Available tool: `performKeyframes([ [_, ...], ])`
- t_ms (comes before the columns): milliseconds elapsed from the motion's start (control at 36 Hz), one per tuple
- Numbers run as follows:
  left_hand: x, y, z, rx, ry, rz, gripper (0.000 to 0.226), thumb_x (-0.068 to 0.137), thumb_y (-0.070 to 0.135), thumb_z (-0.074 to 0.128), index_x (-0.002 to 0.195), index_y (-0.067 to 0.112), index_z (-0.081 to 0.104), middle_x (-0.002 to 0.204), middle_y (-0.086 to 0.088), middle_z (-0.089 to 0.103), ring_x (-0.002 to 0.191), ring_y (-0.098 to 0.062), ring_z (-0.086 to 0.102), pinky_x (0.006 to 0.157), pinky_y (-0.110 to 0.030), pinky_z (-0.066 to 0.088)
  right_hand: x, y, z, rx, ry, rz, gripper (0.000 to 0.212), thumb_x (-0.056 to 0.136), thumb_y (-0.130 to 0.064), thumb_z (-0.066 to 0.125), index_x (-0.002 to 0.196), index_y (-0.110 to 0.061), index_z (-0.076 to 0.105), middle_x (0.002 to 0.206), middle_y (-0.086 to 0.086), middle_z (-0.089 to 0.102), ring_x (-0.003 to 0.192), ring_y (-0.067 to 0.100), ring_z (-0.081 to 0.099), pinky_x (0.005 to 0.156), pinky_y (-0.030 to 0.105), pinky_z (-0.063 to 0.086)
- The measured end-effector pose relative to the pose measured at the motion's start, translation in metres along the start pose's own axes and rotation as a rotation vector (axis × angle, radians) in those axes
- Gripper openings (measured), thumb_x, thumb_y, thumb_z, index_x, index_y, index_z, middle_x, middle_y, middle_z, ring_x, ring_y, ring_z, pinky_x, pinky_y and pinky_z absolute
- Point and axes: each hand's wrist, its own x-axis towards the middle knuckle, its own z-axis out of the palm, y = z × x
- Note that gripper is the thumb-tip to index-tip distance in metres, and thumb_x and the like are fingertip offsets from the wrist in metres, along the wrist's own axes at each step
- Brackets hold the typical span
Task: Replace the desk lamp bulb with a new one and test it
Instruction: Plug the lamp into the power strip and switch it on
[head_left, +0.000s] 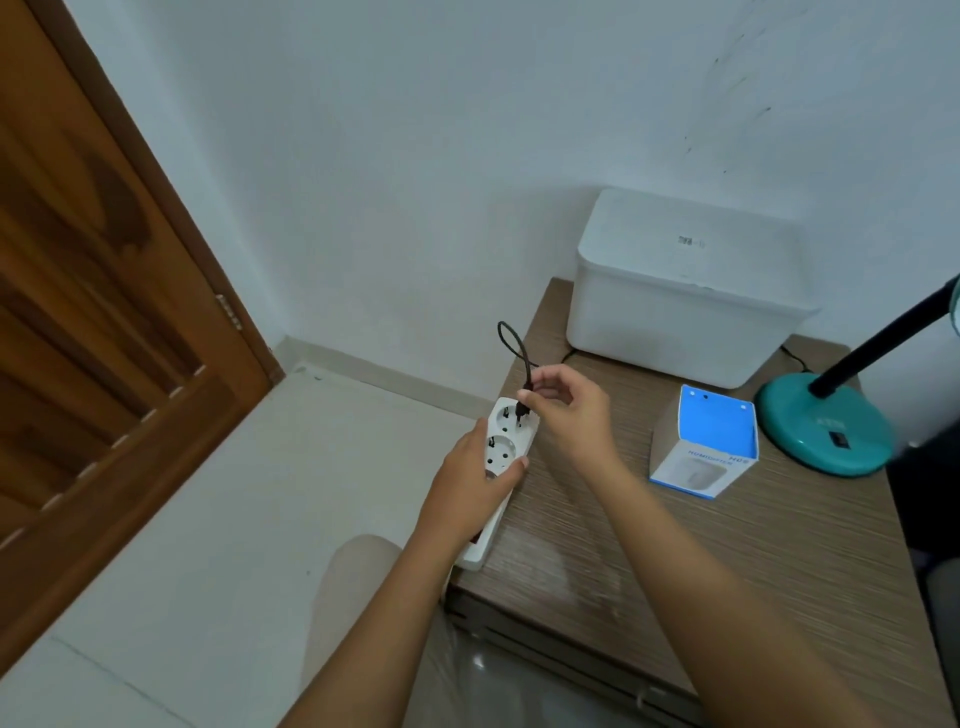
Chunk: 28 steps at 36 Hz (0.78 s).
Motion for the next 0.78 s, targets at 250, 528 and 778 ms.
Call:
performKeyframes([
  [250, 0.003, -0.004, 0.002, 0.000, 0.010, 0.009, 0.055, 0.085, 0.044, 0.058, 0.135, 0.031, 0.037, 0.108, 0.008, 0.054, 0.090, -0.012, 0.058, 0.072, -0.022, 0.042, -0.005, 0.014, 0.016, -0.061, 0.079, 0.004, 0.016, 0.072, -0.008, 0.077, 0.086, -0.014, 0.070, 0.076, -0.008, 0.067, 0.074, 0.004, 0.064, 0.071, 0.016, 0.056],
  [528, 0.005, -0.005, 0.003, 0.002, 0.019, 0.030, 0.055, 0.085, 0.044, 0.059, 0.134, 0.032, 0.038, 0.106, 0.009, 0.055, 0.091, -0.010, 0.057, 0.073, -0.022, 0.045, -0.007, 0.019, 0.023, -0.115, 0.131, -0.084, 0.015, 0.073, -0.008, 0.076, 0.087, -0.010, 0.070, 0.081, -0.003, 0.067, 0.073, -0.005, 0.060, 0.071, 0.006, 0.048],
  [778, 0.004, -0.004, 0.003, 0.000, 0.016, 0.012, 0.056, 0.085, 0.044, 0.059, 0.135, 0.032, 0.037, 0.107, 0.008, 0.055, 0.090, -0.013, 0.058, 0.072, -0.024, 0.044, -0.007, 0.024, 0.024, -0.114, 0.184, -0.089, 0.015, 0.071, -0.008, 0.077, 0.084, -0.010, 0.069, 0.079, -0.002, 0.066, 0.071, -0.001, 0.060, 0.071, 0.011, 0.051],
])
